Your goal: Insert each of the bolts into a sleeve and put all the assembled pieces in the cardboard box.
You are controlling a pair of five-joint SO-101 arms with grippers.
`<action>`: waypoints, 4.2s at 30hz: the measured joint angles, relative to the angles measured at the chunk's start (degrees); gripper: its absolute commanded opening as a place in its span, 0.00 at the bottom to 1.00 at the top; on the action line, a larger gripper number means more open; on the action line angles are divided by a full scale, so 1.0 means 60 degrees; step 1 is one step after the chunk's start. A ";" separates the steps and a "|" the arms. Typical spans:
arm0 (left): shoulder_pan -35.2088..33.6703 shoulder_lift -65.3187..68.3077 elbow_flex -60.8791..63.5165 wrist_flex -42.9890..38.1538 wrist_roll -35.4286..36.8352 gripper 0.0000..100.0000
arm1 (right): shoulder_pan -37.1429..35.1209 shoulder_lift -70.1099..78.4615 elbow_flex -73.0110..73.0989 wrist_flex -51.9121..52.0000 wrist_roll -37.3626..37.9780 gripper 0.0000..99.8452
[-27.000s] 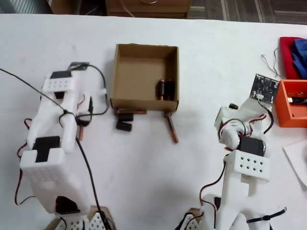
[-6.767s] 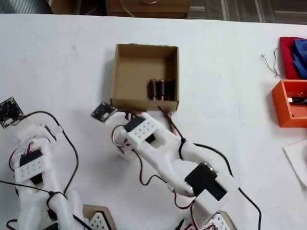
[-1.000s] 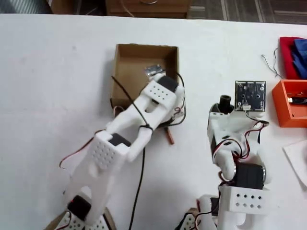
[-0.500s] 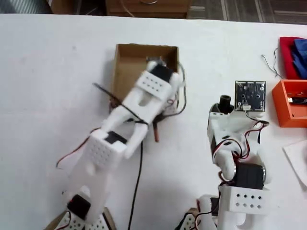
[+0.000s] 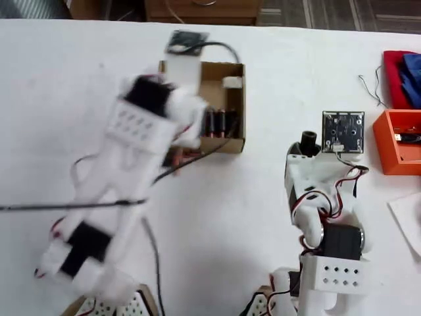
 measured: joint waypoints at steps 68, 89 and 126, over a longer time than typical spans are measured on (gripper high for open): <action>-0.5333 0.1700 0.7267 -0.7194 -0.4762 0.12 | 0.0000 0.0000 0.0205 0.0000 -0.0073 0.02; -0.5055 0.4088 0.4630 -0.5231 -0.5582 0.01 | 0.0000 0.0000 0.0205 0.0000 -0.0073 0.02; -0.4821 -0.8557 0.8747 -0.7341 -0.2139 0.03 | -0.2945 -0.5187 0.3927 -0.3399 -0.0073 0.02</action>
